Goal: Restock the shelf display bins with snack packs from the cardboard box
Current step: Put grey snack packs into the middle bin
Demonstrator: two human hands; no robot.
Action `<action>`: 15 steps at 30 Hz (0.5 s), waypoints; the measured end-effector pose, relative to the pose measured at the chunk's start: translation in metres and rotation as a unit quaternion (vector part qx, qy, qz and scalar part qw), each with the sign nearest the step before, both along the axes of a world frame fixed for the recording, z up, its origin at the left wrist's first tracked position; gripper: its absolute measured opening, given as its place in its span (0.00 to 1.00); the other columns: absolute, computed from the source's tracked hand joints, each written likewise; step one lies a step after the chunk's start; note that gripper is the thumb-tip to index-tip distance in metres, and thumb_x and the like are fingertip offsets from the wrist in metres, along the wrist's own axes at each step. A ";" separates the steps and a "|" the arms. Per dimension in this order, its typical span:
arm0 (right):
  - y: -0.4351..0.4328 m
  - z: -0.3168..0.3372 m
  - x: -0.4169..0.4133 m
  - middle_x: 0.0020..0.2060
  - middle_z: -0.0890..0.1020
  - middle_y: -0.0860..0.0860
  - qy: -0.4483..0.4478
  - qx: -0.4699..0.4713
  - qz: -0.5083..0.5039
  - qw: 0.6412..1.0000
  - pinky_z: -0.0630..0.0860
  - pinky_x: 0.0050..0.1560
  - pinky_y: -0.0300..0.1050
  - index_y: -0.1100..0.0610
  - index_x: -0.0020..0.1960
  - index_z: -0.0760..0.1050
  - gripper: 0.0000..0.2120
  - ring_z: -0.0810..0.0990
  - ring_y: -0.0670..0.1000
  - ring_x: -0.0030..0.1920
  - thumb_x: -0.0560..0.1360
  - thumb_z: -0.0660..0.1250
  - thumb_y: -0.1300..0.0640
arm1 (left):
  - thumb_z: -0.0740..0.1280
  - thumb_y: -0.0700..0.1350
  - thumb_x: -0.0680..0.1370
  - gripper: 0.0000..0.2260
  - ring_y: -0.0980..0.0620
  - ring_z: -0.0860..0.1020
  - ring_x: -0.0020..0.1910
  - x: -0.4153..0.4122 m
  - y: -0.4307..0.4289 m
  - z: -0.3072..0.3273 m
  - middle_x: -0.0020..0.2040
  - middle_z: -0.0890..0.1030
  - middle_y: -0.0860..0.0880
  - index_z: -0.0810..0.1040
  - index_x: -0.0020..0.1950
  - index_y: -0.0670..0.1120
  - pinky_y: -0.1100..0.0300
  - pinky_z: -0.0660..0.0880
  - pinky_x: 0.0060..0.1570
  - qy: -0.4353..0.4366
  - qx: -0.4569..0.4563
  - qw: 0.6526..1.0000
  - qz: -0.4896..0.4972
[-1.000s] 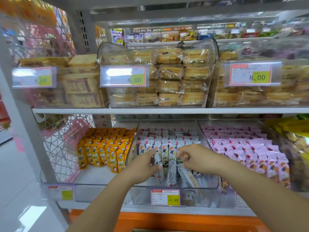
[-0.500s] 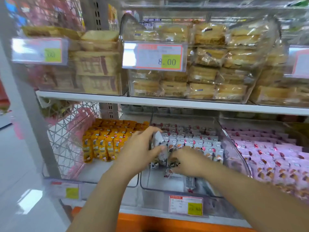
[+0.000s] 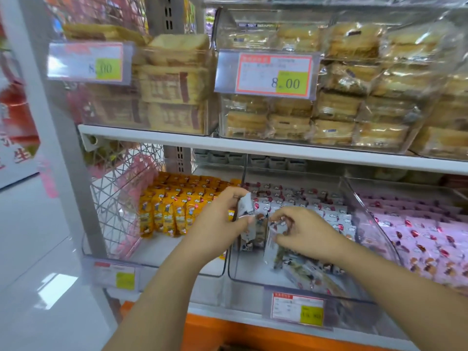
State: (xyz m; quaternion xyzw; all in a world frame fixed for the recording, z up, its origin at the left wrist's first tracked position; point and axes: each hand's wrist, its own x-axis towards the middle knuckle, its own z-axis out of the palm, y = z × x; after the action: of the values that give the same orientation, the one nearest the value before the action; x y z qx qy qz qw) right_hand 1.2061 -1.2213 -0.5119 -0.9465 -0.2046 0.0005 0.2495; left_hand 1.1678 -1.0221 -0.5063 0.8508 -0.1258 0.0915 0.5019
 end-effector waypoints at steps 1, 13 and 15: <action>-0.004 0.006 -0.004 0.35 0.71 0.49 -0.010 0.018 -0.008 1.000 0.65 0.30 0.32 0.51 0.57 0.75 0.15 0.70 0.44 0.32 0.72 0.71 0.52 | 0.69 0.45 0.77 0.14 0.59 0.72 0.63 -0.001 0.000 0.001 0.59 0.76 0.59 0.70 0.58 0.59 0.62 0.72 0.57 0.001 -0.001 1.000 -0.003; -0.033 0.055 -0.030 0.39 0.81 0.45 0.011 0.142 -0.050 0.989 0.77 0.38 0.40 0.48 0.47 0.75 0.15 0.81 0.42 0.32 0.67 0.74 0.43 | 0.65 0.44 0.79 0.17 0.63 0.76 0.47 -0.020 -0.002 0.014 0.62 0.69 0.63 0.67 0.62 0.64 0.69 0.71 0.48 -0.049 0.028 0.998 -0.019; -0.036 0.054 -0.031 0.39 0.83 0.47 0.034 0.165 -0.069 0.983 0.77 0.35 0.40 0.50 0.47 0.76 0.13 0.83 0.47 0.33 0.68 0.73 0.45 | 0.66 0.43 0.79 0.13 0.61 0.75 0.53 -0.017 -0.003 0.012 0.58 0.72 0.63 0.71 0.57 0.60 0.72 0.69 0.49 -0.087 -0.008 0.996 -0.005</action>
State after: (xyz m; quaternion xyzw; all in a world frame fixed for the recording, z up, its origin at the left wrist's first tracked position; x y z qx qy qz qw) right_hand 1.1751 -1.2571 -0.4582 -0.9035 -0.1273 -0.0182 0.4089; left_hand 1.1507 -1.0253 -0.4945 0.8352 -0.1726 0.1632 0.4960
